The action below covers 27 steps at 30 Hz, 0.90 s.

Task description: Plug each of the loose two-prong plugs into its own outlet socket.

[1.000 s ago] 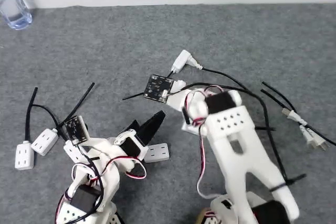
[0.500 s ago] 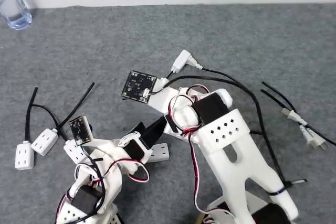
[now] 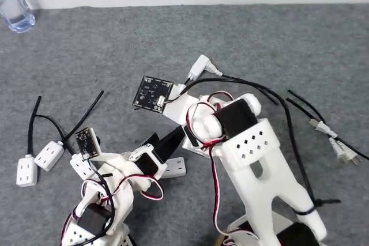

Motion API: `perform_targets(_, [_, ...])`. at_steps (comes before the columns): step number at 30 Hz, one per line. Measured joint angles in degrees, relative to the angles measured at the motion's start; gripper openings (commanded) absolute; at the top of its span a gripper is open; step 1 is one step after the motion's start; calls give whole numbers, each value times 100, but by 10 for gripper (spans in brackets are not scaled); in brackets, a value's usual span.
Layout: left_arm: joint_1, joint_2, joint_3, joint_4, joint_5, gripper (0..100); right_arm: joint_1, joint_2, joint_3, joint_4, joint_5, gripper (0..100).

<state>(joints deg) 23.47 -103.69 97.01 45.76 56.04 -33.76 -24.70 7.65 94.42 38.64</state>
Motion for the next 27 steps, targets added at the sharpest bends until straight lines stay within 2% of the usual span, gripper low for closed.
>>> perform_targets(20, [-18,0,-18,0,9,329,-9,0,-334,193,-97,9])
perform_targets(27, [-967,18,-18,53,-9,329,-88,-62,-352,193,114,9])
